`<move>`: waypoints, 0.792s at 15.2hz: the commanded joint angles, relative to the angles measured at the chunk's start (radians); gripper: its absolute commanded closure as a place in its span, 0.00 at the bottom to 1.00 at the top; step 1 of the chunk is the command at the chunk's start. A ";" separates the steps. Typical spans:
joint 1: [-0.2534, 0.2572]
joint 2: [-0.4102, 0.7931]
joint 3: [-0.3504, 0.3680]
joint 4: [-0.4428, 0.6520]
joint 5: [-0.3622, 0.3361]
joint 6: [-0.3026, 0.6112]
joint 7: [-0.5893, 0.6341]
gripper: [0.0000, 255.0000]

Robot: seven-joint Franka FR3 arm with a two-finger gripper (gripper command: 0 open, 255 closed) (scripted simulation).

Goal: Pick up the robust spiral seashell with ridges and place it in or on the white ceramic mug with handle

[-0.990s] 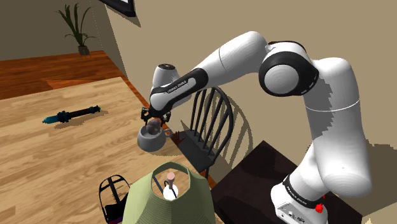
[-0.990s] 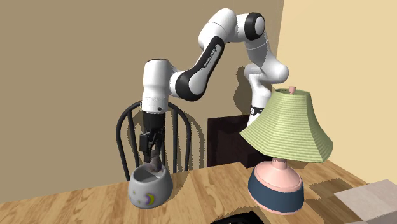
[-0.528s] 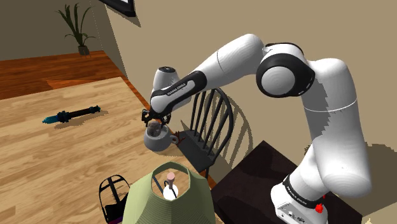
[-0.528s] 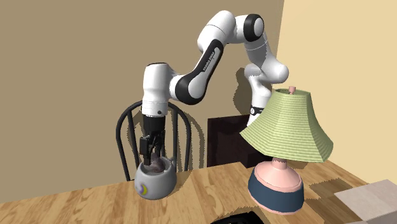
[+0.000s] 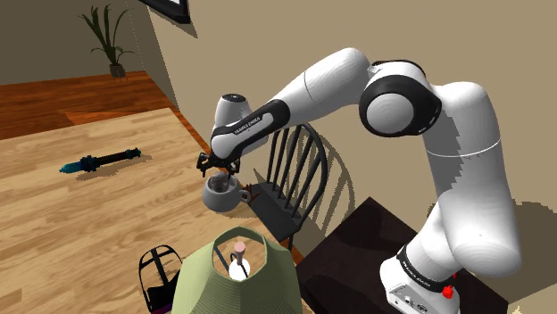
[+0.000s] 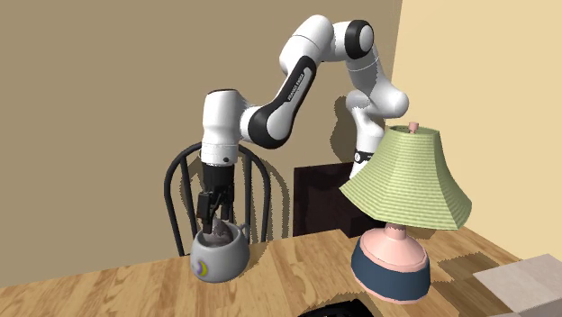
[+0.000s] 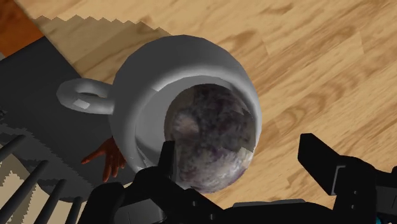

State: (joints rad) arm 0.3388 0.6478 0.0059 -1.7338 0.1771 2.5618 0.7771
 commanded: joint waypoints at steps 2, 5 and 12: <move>-0.002 -0.059 -0.004 -0.025 -0.003 -0.034 0.002 0.00; -0.003 -0.109 -0.007 -0.042 -0.007 -0.067 0.004 0.00; -0.003 -0.109 -0.007 -0.042 -0.007 -0.067 0.004 0.00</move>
